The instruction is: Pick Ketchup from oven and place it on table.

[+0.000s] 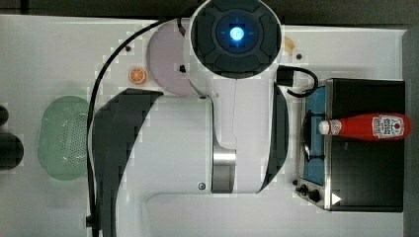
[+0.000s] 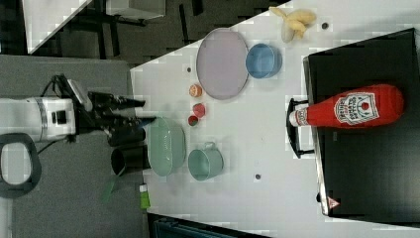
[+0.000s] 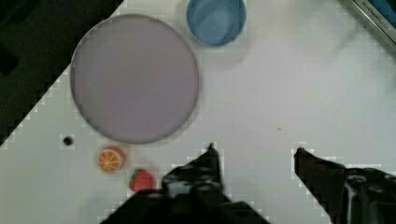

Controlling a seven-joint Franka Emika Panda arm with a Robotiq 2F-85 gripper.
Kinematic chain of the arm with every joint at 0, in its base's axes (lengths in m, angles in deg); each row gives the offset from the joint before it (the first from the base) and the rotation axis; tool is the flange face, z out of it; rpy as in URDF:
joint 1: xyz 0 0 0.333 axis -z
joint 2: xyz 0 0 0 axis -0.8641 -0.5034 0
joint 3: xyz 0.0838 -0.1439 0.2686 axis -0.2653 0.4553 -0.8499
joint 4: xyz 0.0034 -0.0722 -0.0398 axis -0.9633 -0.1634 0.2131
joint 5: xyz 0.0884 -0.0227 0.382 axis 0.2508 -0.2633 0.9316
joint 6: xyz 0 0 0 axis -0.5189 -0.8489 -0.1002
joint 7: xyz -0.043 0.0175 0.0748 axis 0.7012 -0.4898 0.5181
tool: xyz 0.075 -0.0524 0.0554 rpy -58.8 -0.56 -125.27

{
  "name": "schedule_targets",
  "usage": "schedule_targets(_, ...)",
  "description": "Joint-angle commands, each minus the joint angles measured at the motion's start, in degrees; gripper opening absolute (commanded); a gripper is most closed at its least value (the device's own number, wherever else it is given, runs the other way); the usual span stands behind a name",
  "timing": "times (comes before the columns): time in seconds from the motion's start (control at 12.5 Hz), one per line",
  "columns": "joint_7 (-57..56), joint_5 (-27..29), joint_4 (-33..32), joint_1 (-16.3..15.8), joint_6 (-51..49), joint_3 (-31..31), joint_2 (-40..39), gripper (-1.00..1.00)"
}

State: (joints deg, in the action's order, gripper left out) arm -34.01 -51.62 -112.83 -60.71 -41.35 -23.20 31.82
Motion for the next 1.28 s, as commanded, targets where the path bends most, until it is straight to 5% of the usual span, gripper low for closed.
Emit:
schedule_targets(0.08,4.5,-0.2,-10.7,0.1,-13.1,2.8,22.5,0.58)
schedule_targets(0.24,4.5,-0.3,-10.7,0.2,-12.8,3.0,22.4,0.98)
schedule_targets(0.64,4.5,-0.8,-10.6,2.3,-7.9,8.7,20.0,1.00)
schedule_targets(1.28,3.4,-0.7,-10.1,4.0,7.9,27.0,7.2,1.00)
